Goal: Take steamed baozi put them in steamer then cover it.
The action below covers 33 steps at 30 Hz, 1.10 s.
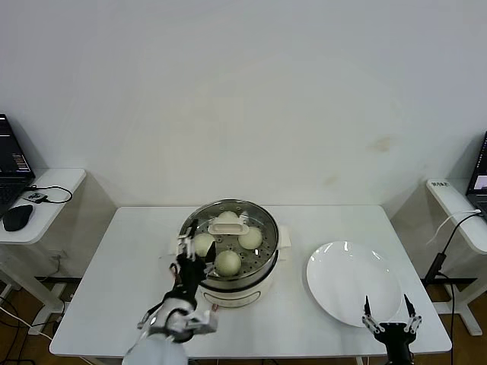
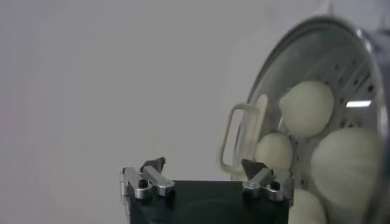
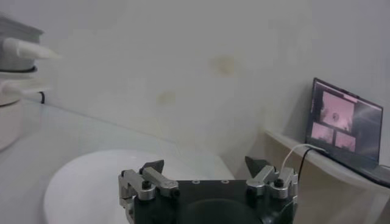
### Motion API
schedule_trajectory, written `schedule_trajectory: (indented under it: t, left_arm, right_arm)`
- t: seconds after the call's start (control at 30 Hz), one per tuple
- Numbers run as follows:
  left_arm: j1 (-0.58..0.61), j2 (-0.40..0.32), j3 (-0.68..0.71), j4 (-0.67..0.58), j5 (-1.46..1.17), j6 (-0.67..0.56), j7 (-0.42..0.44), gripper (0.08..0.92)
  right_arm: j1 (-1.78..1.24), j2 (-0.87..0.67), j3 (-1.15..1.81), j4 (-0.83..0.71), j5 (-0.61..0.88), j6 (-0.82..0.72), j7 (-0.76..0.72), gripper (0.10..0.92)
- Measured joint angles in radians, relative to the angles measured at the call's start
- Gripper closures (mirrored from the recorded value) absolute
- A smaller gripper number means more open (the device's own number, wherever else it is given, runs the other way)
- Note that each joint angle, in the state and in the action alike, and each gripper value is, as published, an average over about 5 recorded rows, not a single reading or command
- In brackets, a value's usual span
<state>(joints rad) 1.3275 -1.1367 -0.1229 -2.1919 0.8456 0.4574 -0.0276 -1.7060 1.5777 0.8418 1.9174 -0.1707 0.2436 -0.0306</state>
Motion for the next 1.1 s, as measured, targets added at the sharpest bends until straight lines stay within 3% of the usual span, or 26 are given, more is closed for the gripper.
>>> schedule_trajectory:
  t: [0.3, 0.5, 0.8, 1.1]
  left_arm:
    - [0.259, -0.031, -0.246, -0.057, -0.530, -0.290, -0.168, 0.177]
    - [0.404, -0.049, -0.373, -0.053, -0.845, -0.422, -0.232, 0.177]
    - [0.552, -0.080, -0.440, -0.009, -1.068, -0.562, -0.224, 0.177]
    - [0.621, -0.116, -0.462, 0.023, -1.129, -0.639, -0.181, 0.177]
  right_arm:
    - [-0.024, -0.014, -0.019, 0.022, 0.012, -0.002, -0.015, 0.203]
    - [-0.060, -0.056, -0.048, 0.043, 0.057, -0.006, -0.045, 0.203]
    - [-0.128, -0.125, -0.099, 0.096, 0.163, -0.023, -0.112, 0.203]
    - [-0.168, -0.157, -0.143, 0.116, 0.224, -0.041, -0.149, 0.203]
